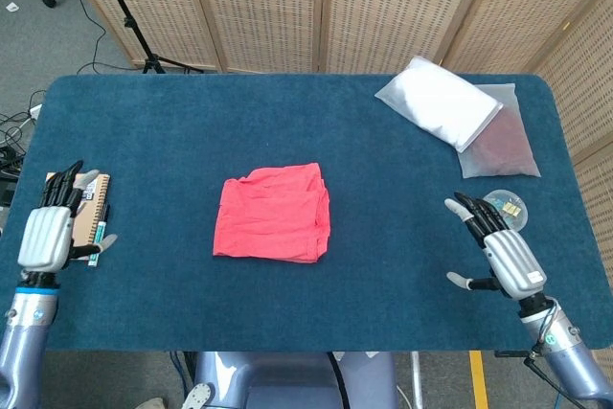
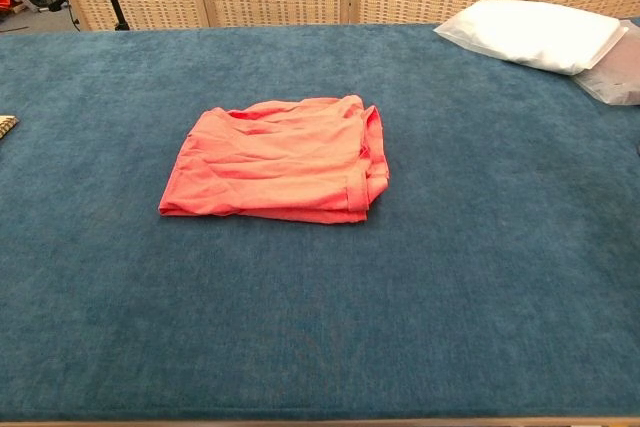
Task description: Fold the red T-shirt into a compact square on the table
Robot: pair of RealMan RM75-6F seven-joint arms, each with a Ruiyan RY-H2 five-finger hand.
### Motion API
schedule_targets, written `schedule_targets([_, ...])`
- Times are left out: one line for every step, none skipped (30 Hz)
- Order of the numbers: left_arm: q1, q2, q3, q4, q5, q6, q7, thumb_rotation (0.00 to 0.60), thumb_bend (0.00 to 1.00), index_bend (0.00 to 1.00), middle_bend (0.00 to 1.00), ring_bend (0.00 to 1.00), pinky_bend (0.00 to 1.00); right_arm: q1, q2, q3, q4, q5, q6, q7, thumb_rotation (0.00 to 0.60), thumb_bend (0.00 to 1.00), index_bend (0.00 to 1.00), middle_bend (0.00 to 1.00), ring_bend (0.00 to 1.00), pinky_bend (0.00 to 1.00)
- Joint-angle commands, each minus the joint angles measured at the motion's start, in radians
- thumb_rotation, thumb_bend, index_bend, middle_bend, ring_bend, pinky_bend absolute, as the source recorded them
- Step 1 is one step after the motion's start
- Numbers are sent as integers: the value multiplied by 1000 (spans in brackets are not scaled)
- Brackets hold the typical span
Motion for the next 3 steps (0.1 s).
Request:
schedule_targets([56,46,26,-64,-43,35,57,600,67,0,0,0,0,-5,-3,4,0,0,12,-23,600,0,0,0,0,0])
schedule_targets([61,49,25,-70,-45,40,66,600,70,0,0,0,0,-7,-4,5,1,1,15,-30,600,0,0,0,0,0])
schedule_targets([66,51,23,-76,-45,45,75,600,74,0,0,0,0,-8,-7,7,1,3,18,-42,600,0,0,0,0,0])
